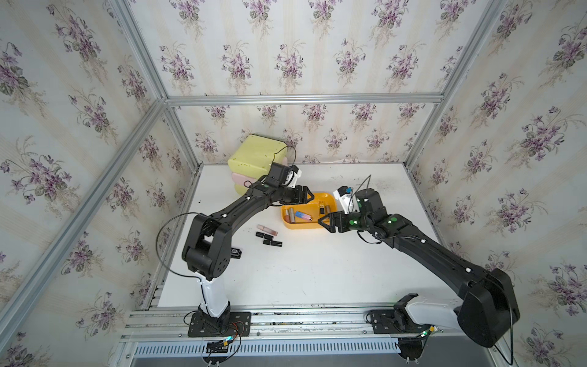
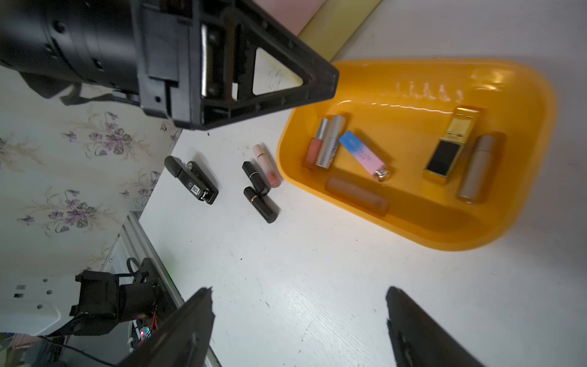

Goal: Put the lipstick into the storage box
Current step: Place the lipstick in the storage box, then pick up the lipstick at the center of the board.

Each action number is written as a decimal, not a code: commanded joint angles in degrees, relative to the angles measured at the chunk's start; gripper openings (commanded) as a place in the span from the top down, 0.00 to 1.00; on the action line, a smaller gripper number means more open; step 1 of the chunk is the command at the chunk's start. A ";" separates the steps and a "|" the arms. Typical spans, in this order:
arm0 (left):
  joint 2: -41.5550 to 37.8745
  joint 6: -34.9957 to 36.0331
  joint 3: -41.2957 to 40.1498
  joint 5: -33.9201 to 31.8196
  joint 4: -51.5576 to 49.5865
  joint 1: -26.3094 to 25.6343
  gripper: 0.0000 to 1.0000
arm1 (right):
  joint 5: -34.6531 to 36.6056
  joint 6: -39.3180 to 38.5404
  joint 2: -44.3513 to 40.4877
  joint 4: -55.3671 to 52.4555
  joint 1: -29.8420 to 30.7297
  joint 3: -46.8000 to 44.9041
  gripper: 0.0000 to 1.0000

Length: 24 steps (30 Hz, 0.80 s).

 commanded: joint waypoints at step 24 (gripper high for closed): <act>-58.84 -0.85 -36.45 -12.96 -19.88 16.52 0.00 | 15.61 -13.77 37.79 -12.48 23.64 29.00 0.19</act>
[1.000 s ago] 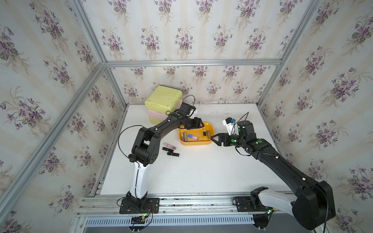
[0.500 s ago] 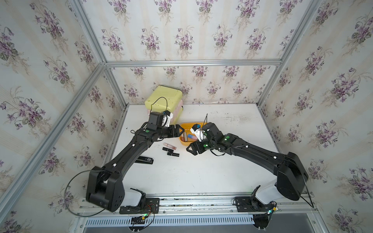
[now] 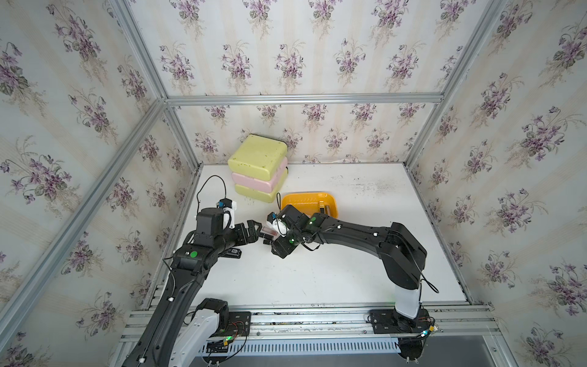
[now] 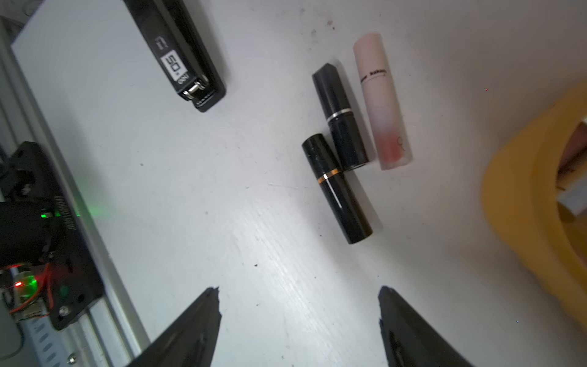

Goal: Put the lipstick into the storage box
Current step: Pick up the lipstick at the center of the board.

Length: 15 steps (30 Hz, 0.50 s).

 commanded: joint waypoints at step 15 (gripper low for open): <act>-2.27 -0.47 -3.13 -1.47 -2.25 0.97 0.00 | 3.27 -3.93 9.75 -2.65 0.01 6.57 0.21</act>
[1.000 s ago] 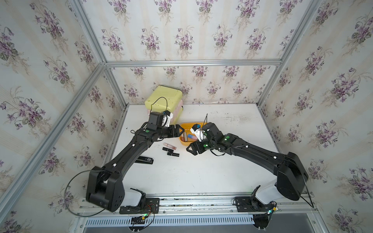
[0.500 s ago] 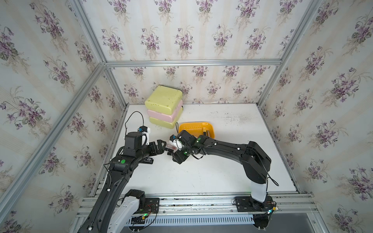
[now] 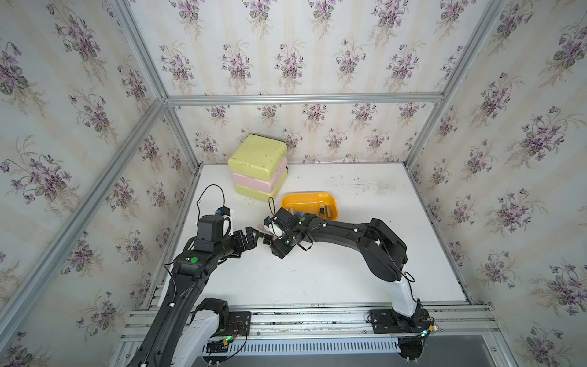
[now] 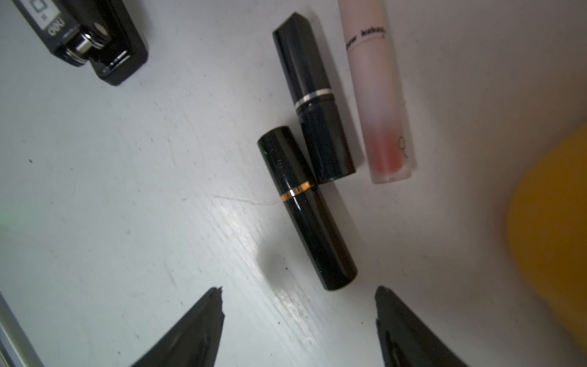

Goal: Put the lipstick into the storage box
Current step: Pick up the lipstick at the center of the board.

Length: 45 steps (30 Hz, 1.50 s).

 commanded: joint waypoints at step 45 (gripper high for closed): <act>-2.67 1.55 -0.73 -0.42 -1.80 2.69 0.00 | -4.88 -2.37 2.65 1.87 0.53 -0.42 0.54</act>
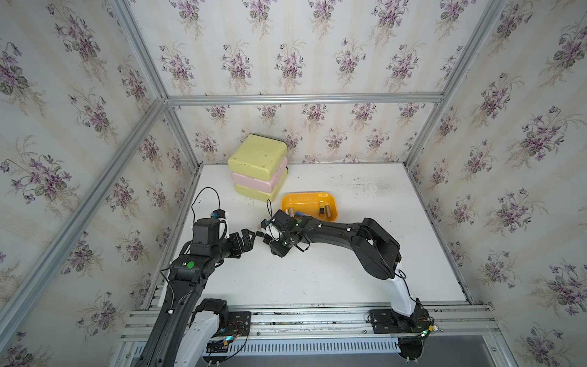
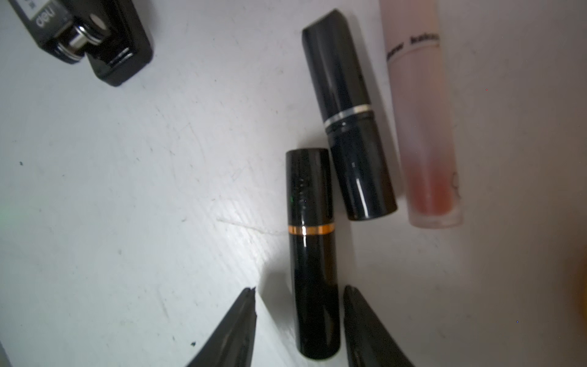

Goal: Put the lipstick into the storage box
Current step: Pick up the lipstick at the center of the board.

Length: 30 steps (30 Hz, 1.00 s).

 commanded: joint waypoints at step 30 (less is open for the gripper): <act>-0.06 -0.98 -1.21 3.85 2.71 0.68 0.00 | -0.81 2.74 -10.97 4.57 0.37 -14.21 0.79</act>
